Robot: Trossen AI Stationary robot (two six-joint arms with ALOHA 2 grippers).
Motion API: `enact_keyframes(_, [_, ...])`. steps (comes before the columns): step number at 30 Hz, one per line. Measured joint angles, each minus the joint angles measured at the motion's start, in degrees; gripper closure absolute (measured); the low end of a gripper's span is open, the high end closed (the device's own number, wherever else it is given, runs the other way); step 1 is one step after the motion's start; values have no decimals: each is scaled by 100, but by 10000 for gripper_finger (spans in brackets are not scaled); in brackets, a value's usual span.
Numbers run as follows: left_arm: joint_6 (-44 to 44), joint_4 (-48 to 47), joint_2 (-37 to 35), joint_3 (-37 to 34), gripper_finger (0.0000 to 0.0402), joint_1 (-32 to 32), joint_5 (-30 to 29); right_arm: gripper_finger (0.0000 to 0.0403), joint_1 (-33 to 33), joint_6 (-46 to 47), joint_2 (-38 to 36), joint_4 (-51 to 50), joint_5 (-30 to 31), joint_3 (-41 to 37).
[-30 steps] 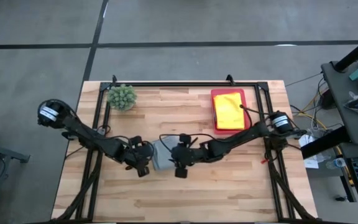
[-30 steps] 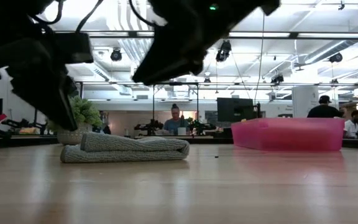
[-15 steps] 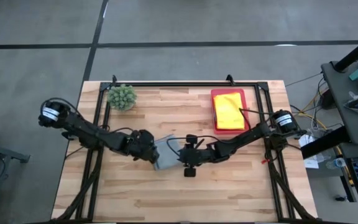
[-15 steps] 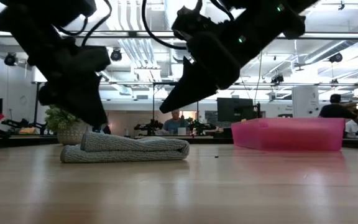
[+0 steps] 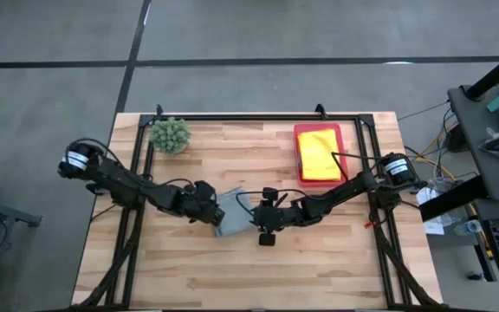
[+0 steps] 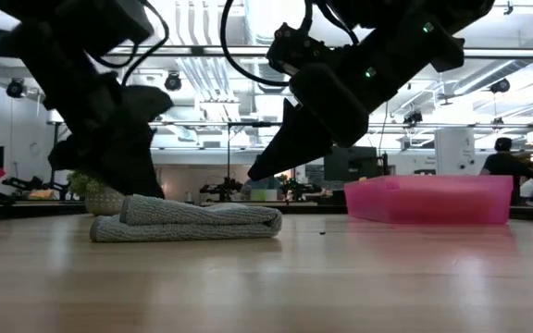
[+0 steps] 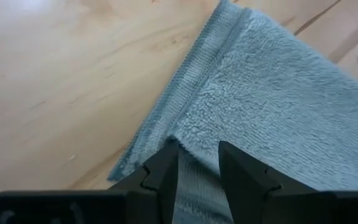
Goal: Fold microfiber towels
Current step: Fold the gray microfiber cloth
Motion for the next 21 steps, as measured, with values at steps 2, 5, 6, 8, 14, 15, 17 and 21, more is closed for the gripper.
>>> enact_keyframes(2, [4,100,163,29,301,9,0,241,0,11,0,1,-2,-2])
enact_keyframes(5, [80,202,288,61,301,9,-2,241,0,22,0,4,-2,-2])
enact_keyframes(6, [128,216,291,70,302,9,-4,241,0,25,0,3,-2,-2])
enact_keyframes(8, [152,234,290,82,302,9,-12,241,0,74,0,11,-2,-2])
enact_keyframes(14, [313,235,316,86,331,9,-67,241,0,79,0,19,-2,-2])
enact_keyframes(15, [323,230,321,85,342,9,-66,241,0,79,0,19,-2,-2])
enact_keyframes(17, [414,232,323,80,368,9,-66,241,0,76,0,19,-2,-2])
enact_keyframes(21, [522,198,323,31,397,9,-68,241,0,76,0,19,-2,-2])
